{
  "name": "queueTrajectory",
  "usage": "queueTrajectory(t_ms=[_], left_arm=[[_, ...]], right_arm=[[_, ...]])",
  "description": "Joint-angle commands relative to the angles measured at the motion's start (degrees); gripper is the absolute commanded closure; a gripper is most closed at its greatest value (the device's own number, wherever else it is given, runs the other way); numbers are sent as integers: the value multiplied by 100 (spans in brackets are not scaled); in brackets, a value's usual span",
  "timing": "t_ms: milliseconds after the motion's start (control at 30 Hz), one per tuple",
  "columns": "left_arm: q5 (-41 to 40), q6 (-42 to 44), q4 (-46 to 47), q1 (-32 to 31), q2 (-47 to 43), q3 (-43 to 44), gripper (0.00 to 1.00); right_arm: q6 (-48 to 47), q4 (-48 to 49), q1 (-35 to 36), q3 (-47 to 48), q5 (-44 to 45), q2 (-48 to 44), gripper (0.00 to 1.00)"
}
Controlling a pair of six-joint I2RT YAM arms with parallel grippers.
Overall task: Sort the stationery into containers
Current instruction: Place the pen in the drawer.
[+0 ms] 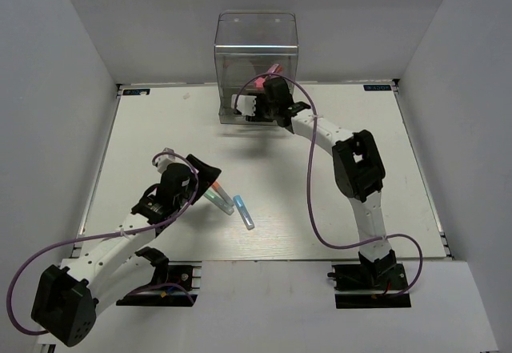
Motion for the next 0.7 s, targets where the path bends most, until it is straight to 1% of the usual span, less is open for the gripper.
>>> queueTrajectory(t_ms=[0,133,167,200,233,267,300,333,400,433,467,500,533,567,667], left_arm=[[46,-14,89,16,-23,-15,10],[46,-14,213,16,100,-15,10],[98,-14,213,16,100,-15,10],[98,-14,265,16,153,-15,12],[98,39,265,16,205,-15,13],[151,39,326,16,206,-15,13],[151,39,379,16,206,-15,15],[203,39,380,16,258,-15,20],[273,91,546,16,259,-15,26],[274,92,546,16,259,-15,33],[326,144,625,16,259,-15,37],[327,145,626,16,259,-76,40],[327,197,704,16,259,-77,45],[379,197,766,16,259,-129,47],[380,249,897,16,154,-191,47]], right_arm=[[59,166,-56,247,10,-178,47],[305,184,-47,72,-192,-415,47],[358,175,-56,54,-367,-572,50],[576,123,-82,-25,-447,-643,65],[639,88,-91,-60,-691,-757,77],[744,26,-126,-87,-1015,-871,87],[745,-61,-126,-87,-1445,-977,100],[571,-628,-178,-52,-1649,-987,100],[395,-1245,-196,18,-2290,-1013,100],[150,-1614,-188,53,-2424,-1022,100],[69,-1922,-196,114,-2730,-996,100],[-1,-2108,-196,159,-2837,-970,100],[-350,-2519,-205,394,-2942,-943,100],[-510,-2984,-196,492,-3057,-830,100],[-766,-3638,-161,966,-3006,-443,100]])
